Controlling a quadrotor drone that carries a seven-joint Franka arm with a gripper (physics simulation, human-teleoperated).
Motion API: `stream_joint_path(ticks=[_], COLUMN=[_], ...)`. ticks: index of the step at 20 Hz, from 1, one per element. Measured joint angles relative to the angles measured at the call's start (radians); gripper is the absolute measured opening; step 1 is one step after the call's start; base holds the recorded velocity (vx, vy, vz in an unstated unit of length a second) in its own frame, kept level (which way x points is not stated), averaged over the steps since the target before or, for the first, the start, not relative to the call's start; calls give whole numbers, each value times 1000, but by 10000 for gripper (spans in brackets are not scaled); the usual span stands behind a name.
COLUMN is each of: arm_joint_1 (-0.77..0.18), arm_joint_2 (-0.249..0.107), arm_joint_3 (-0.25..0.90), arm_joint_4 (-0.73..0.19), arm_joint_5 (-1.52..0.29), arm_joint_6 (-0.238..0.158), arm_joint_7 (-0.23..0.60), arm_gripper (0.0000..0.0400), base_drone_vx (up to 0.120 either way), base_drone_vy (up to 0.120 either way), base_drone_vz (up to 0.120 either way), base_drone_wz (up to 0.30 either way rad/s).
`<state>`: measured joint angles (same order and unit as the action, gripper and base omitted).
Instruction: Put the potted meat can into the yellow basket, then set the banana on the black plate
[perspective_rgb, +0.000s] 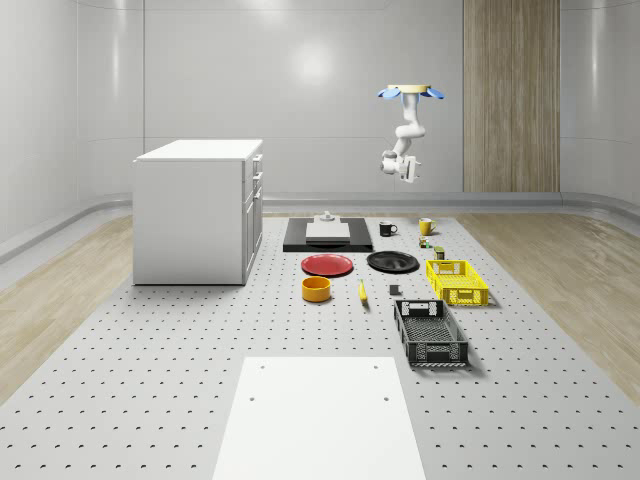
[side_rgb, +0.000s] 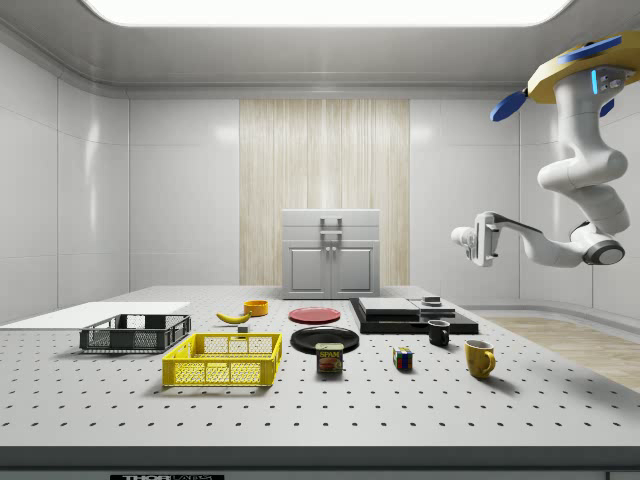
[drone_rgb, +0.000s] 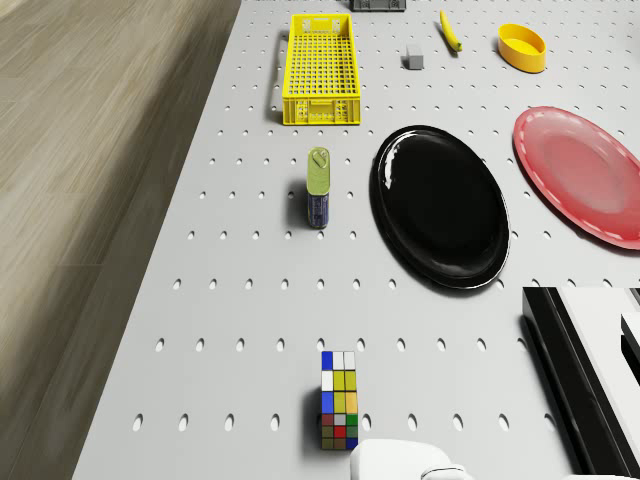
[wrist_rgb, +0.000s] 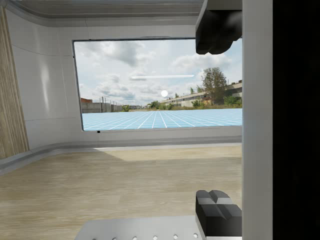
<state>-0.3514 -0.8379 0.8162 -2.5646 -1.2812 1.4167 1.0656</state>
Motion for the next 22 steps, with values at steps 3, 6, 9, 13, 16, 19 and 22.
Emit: stream_joint_path(ticks=[3, 6, 9, 13, 16, 19, 22], arm_joint_1=[-154, -315, -445, -560, -612, -645, -667], arm_joint_2=[-42, -81, -117, -157, -182, -203, -222], arm_joint_3=[148, 253, 324, 380, 405, 422, 434], arm_joint_4=[-162, -255, -300, -323, -329, -331, -331], arm_joint_5=[-295, -495, -607, -675, -695, -702, -701], arm_joint_6=[-51, -122, -184, -232, -248, -252, -248], arm_joint_7=[135, 255, 343, 418, 453, 476, 492], arm_gripper=[400, 400, 400, 400, 400, 400, 400], base_drone_vx=[120, 120, 120, 120, 120, 120, 120], base_drone_vy=[0, 0, 0, 0, 0, 0, 0], base_drone_vz=[-120, -120, -120, -120, -120, -120, -120], base_drone_wz=[0, 0, 0, 0, 0, 0, 0])
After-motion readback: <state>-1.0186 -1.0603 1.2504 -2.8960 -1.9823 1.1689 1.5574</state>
